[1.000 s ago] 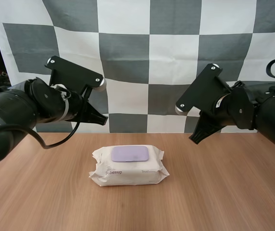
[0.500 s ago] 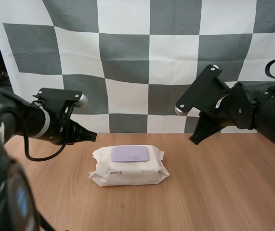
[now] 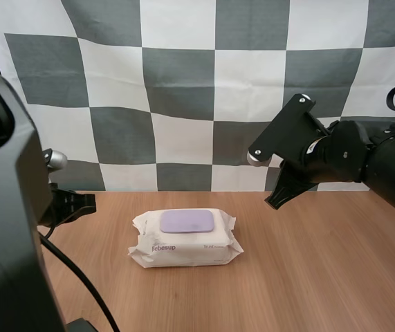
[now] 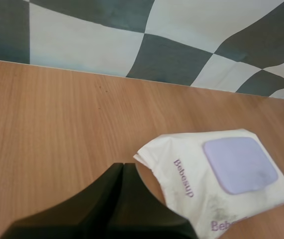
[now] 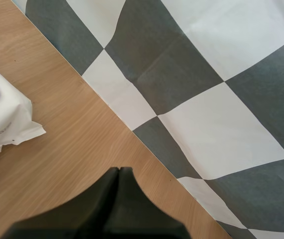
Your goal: Open the wet wipes lid
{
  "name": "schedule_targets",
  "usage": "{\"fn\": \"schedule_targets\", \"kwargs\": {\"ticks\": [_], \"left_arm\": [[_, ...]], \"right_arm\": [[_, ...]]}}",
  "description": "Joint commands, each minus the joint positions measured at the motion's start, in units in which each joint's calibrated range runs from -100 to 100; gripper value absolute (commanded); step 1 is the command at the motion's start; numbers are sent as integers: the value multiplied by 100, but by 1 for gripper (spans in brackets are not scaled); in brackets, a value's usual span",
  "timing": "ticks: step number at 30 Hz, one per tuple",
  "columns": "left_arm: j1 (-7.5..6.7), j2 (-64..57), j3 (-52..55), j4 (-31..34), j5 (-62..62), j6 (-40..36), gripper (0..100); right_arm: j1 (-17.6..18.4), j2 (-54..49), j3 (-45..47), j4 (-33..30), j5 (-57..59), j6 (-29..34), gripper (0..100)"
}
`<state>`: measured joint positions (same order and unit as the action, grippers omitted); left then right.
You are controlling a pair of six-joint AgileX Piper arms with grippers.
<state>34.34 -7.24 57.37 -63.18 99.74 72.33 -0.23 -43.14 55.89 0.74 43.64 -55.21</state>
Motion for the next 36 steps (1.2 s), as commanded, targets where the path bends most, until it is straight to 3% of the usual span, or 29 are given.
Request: {"fn": "schedule_targets", "kwargs": {"ticks": [1, 4, 7, 9, 13, 16, 22, 36], "left_arm": [[25, 275, 8, 213, 26, 1114, 0], [25, 533, 8, 227, 26, 1224, 0], [-97, 735, 8, 399, 26, 1224, 4], [-244, 811, 22, 553, 26, 1224, 16], [-583, 858, 172, 539, 26, 1235, 53], [-836, 858, 258, 483, 26, 1235, 69], [-1077, 858, 258, 433, 26, 1235, 70], [-1084, 1239, 258, 549, 26, 1315, 70]], "right_arm": [[2, -3, -3, 2, -7, -2, 0], [2, -3, -3, 2, -7, -2, 0], [2, -3, -3, 2, -7, -2, 0], [2, -3, -3, 2, -7, -2, 0], [2, -3, -3, 2, -7, -2, 0], [2, -3, -3, 2, -7, -2, 0], [2, -3, -3, 0, -7, -87, 0], [2, -3, -3, 0, -7, -97, 0]]}}
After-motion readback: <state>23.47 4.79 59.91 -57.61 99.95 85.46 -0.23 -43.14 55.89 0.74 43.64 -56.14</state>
